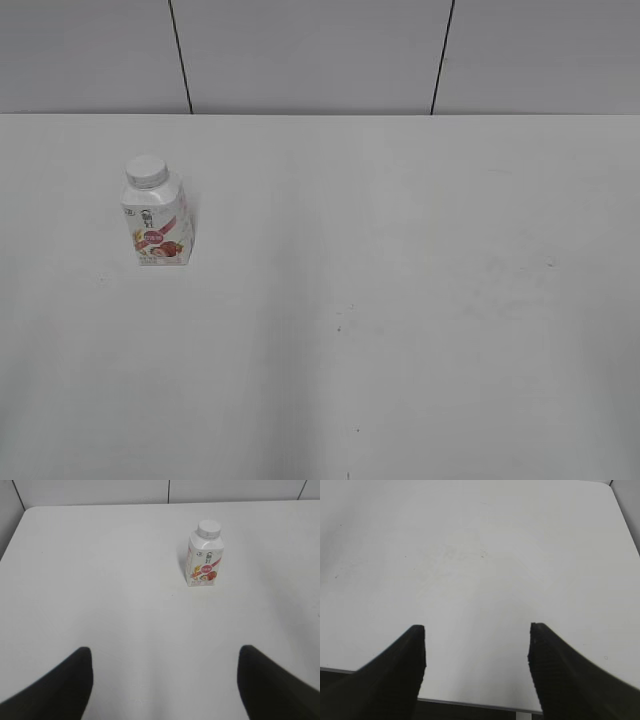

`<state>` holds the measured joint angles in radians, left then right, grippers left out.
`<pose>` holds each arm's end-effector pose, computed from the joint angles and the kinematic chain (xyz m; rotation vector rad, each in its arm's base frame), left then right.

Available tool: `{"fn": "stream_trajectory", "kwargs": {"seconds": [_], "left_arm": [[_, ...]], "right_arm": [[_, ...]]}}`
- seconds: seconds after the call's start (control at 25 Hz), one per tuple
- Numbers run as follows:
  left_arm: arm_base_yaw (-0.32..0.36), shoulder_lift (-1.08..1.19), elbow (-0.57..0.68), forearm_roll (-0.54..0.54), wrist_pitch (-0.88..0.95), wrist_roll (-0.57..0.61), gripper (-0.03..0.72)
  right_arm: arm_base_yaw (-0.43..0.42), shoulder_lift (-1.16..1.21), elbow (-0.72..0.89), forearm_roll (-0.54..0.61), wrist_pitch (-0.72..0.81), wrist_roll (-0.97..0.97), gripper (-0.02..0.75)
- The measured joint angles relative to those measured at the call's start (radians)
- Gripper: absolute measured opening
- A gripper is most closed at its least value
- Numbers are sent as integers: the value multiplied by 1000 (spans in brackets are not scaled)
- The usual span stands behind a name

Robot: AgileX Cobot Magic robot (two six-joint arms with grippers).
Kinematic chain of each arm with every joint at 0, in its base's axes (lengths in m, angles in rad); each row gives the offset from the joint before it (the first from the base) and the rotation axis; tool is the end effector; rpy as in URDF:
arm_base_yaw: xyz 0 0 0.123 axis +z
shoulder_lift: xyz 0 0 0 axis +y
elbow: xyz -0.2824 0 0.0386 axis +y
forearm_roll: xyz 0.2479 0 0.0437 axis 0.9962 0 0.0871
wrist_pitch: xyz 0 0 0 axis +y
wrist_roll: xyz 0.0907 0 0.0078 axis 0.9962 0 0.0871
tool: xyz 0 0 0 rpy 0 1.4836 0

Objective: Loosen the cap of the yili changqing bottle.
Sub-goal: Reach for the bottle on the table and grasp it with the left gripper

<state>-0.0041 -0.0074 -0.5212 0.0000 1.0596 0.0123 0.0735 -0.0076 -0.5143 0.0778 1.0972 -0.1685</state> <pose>-0.0085 0.0000 0.2831 0.0165 2.0145 0.0052 -0.0098 0.0056 0.2783 -0.2545 2.0408 0.0344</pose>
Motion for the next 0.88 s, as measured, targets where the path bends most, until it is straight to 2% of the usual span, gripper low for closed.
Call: {"fn": "stream_trajectory", "kwargs": {"seconds": [0.88], "left_arm": [[0, 0, -6, 0, -15, 0, 544]], "right_arm": [[0, 0, 0, 0, 0, 0, 514]]}}
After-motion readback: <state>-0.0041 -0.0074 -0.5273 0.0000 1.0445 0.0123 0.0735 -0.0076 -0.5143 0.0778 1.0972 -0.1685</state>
